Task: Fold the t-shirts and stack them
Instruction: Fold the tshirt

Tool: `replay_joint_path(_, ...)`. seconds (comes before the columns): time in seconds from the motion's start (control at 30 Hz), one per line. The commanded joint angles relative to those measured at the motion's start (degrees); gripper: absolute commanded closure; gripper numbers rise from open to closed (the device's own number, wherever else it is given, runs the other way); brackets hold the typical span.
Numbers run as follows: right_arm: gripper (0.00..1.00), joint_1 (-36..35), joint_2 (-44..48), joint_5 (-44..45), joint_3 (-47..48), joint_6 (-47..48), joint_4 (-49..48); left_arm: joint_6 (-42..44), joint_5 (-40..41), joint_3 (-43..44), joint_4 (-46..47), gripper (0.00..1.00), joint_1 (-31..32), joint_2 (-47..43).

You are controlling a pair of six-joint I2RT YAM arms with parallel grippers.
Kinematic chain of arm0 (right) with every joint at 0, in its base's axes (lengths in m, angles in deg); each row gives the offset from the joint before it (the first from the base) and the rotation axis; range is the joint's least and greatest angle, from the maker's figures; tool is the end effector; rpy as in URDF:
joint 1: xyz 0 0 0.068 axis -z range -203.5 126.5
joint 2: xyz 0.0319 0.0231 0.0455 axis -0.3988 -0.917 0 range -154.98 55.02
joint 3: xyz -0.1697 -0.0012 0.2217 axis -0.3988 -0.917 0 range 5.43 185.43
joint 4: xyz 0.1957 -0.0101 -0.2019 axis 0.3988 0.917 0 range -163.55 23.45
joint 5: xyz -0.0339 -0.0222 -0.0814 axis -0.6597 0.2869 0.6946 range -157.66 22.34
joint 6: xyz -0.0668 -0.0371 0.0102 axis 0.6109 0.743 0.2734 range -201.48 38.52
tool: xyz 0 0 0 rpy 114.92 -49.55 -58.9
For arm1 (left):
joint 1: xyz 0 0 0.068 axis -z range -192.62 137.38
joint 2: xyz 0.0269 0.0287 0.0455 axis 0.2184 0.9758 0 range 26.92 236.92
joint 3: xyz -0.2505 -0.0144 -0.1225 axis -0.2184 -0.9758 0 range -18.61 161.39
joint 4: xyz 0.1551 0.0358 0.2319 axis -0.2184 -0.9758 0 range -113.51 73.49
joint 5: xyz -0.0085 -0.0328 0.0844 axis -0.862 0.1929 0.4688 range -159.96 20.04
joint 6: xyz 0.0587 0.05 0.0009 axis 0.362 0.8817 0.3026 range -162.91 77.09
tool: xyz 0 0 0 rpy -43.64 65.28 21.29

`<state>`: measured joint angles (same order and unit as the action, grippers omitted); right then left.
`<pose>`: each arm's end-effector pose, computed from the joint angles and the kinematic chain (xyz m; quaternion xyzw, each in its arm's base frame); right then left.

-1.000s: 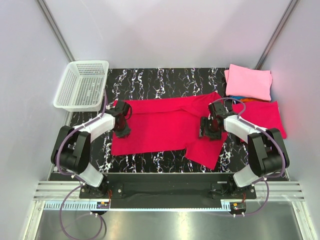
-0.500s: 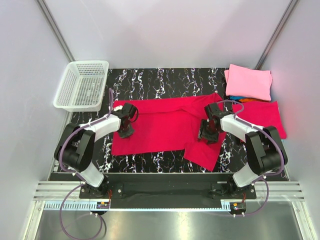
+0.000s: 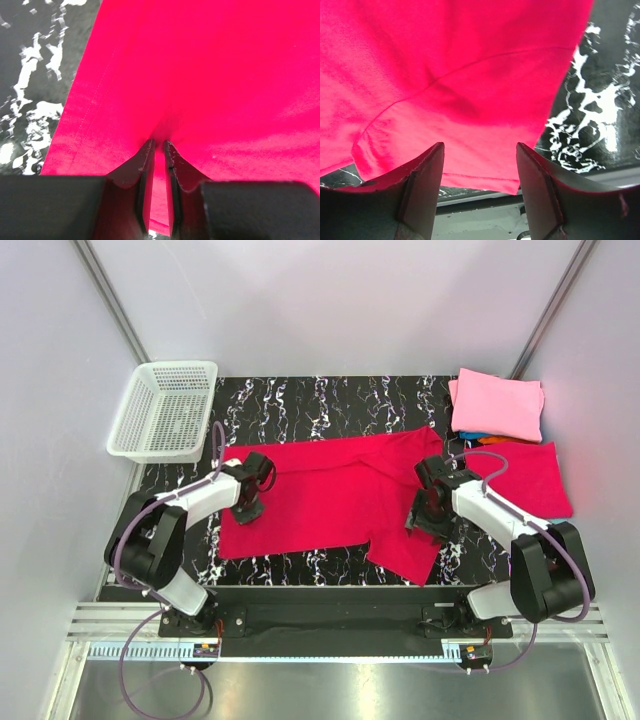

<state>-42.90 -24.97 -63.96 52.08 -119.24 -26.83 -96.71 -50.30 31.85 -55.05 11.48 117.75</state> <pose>0.2395 0.0799 0.1465 0.1616 0.9825 0.0132 0.0915 0.2753 -0.0989 0.1242 -0.2673 0.9437 0.0724 0.1809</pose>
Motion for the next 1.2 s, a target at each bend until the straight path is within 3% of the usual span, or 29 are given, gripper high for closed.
replay_joint_path(0.0,0.33,-0.47,2.11,4.12,1.33,-1.88,3.11,-1.22,2.84,-2.99,-6.1,0.82,0.16,-0.39)
replay_joint_path(0.1,0.33,-0.47,3.25,4.73,3.61,-1.27,4.08,-1.66,5.21,-3.79,-7.24,0.82,0.16,-0.21)
replay_joint_path(0.2,0.25,-0.47,5.19,6.49,7.91,2.68,4.7,-1.31,6.88,-3.17,-8.65,0.82,0.07,-0.56)
replay_joint_path(0.23,0.16,-0.47,6.15,6.84,9.06,3.65,4.52,-1.22,7.06,-2.3,-9.17,0.82,0.07,-0.74)
replay_joint_path(0.27,0.01,-0.47,6.68,6.84,10.98,6.09,3.39,-0.96,6.97,-1.86,-9.35,0.82,0.07,-1.43)
replay_joint_path(0.4,0.0,-0.47,6.52,4.74,14.86,12.52,-3.38,0.27,5.57,0.78,-10.06,0.82,0.16,-5.29)
replay_joint_path(0.5,0.0,-0.47,-4.19,3.94,20.48,16.22,-6.81,2.12,4.43,2.8,-9.8,0.82,0.34,-10.13)
replay_joint_path(0.57,0.1,-0.47,-9.55,2.28,25.04,18.49,-9.6,4.13,3.64,4.29,-9.53,0.81,0.34,-12.94)
replay_joint_path(0.6,0.36,-0.47,-11.92,0.62,26.28,19.21,-11.02,4.84,3.28,4.56,-9.36,0.8,0.34,-14.35)
replay_joint_path(0.63,0.49,-0.55,-16.73,-0.09,27.51,19.82,-13.65,5.63,2.84,5.35,-8.83,0.79,0.34,-16.97)
replay_joint_path(0.7,0.63,-0.47,-24.2,-1.24,32.6,20.97,-14.55,7.57,0.82,5.79,-8.3,0.78,0.34,-19.01)
replay_joint_path(0.77,0.66,-0.47,-28.54,-2.03,37.77,22.1,-15.34,8.79,-1.54,6.14,-7.95,0.77,0.16,-21.04)
replay_joint_path(0.9,0.61,-0.55,-37.24,-5.7,44.57,23.52,-16.66,9.85,-4.19,6.14,-7.51,0.77,-0.01,-21.48)
replay_joint_path(1.17,0.61,-0.47,-40.95,-10.29,48.62,24.66,-20.09,11.17,-6.21,5.79,-5.58,0.77,-0.54,-18.23)
